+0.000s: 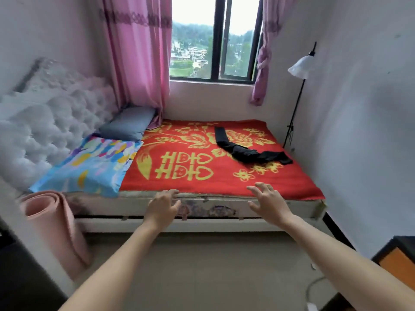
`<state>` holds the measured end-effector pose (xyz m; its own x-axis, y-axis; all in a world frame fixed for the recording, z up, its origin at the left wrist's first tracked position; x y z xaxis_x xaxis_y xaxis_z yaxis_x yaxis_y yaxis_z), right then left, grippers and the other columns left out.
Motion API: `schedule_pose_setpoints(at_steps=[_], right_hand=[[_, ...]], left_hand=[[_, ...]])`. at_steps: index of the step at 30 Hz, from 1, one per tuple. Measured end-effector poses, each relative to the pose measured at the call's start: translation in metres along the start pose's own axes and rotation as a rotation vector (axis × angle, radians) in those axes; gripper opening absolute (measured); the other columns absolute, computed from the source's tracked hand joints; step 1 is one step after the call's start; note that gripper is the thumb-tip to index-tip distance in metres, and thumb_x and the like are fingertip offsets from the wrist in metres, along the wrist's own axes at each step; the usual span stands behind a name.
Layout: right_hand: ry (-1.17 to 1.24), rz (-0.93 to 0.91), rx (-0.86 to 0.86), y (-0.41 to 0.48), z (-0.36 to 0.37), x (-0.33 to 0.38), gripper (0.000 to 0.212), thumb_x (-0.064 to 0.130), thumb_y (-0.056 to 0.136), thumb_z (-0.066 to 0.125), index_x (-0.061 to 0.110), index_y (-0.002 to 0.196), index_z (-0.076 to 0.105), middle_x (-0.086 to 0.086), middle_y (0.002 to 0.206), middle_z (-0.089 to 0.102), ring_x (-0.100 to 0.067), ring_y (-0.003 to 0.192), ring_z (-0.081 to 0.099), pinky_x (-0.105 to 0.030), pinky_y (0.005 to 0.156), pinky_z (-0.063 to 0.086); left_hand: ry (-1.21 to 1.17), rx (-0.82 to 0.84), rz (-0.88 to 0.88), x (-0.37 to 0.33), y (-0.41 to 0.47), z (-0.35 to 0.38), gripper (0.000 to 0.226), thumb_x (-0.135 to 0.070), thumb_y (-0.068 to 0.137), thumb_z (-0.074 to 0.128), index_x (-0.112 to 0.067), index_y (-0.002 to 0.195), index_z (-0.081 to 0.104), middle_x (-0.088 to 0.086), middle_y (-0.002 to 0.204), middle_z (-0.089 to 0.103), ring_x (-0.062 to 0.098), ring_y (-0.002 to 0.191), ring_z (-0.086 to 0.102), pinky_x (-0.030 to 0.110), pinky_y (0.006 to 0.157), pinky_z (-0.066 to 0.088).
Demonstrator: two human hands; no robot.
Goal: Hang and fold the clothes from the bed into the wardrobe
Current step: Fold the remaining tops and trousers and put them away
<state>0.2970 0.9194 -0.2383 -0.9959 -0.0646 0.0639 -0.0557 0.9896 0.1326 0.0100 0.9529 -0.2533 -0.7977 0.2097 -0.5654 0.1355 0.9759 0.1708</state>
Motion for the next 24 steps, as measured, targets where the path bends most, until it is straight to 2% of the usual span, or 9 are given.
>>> schedule_pose_setpoints(at_steps=[5,10,14,18,24], right_hand=[[-0.069,0.138,-0.036,0.038,-0.015,-0.028,0.054,0.035,0.093,0.051,0.017,0.142,0.037,-0.009,0.146,0.035,-0.024,0.136,0.031,-0.041,0.107,0.034],[-0.129,0.241,-0.008,0.066,-0.012,-0.041,0.054,0.035,0.094,0.050,0.018,0.143,0.036,-0.009,0.148,0.033,-0.024,0.137,0.030,-0.040,0.106,0.033],[-0.136,0.320,0.053,0.080,0.003,-0.065,0.053,0.035,0.095,0.048,0.020,0.143,0.034,-0.006,0.149,0.031,-0.021,0.138,0.027,-0.037,0.108,0.030],[-0.108,0.405,0.072,0.092,0.013,-0.112,0.053,0.037,0.095,0.047,0.021,0.144,0.033,-0.004,0.149,0.031,-0.020,0.138,0.027,-0.034,0.110,0.026],[-0.018,0.512,-0.022,0.134,0.018,-0.208,0.053,0.035,0.094,0.049,0.019,0.142,0.036,-0.004,0.144,0.038,-0.020,0.133,0.034,-0.035,0.108,0.033]], left_hand=[[0.007,0.016,0.143,0.002,0.080,-0.006,0.047,-0.020,0.092,0.057,-0.010,0.137,0.046,0.009,0.135,0.053,0.024,0.126,0.045,0.041,0.104,0.039],[0.073,0.104,0.181,0.018,0.142,0.006,0.053,-0.025,0.092,0.056,-0.013,0.140,0.040,0.009,0.139,0.047,0.025,0.131,0.038,0.041,0.106,0.037],[0.119,0.180,0.212,0.014,0.188,0.042,0.056,-0.031,0.093,0.054,-0.017,0.144,0.034,0.006,0.148,0.035,0.024,0.138,0.026,0.043,0.112,0.028],[0.160,0.280,0.266,-0.023,0.229,0.094,0.059,-0.037,0.094,0.050,-0.022,0.147,0.028,0.006,0.154,0.023,0.025,0.143,0.013,0.045,0.114,0.022],[0.203,0.327,0.340,-0.098,0.303,0.164,0.057,-0.039,0.096,0.046,-0.025,0.147,0.025,0.006,0.156,0.018,0.026,0.144,0.009,0.044,0.112,0.023]])
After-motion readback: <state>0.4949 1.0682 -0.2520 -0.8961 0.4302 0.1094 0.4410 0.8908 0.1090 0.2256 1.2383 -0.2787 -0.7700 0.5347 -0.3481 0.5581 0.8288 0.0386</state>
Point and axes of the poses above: each hand's wrist, its own y-axis towards the middle knuckle, its own z-axis out of the palm, x = y × z, the point moved 3 cm from there along y, towards the middle knuckle
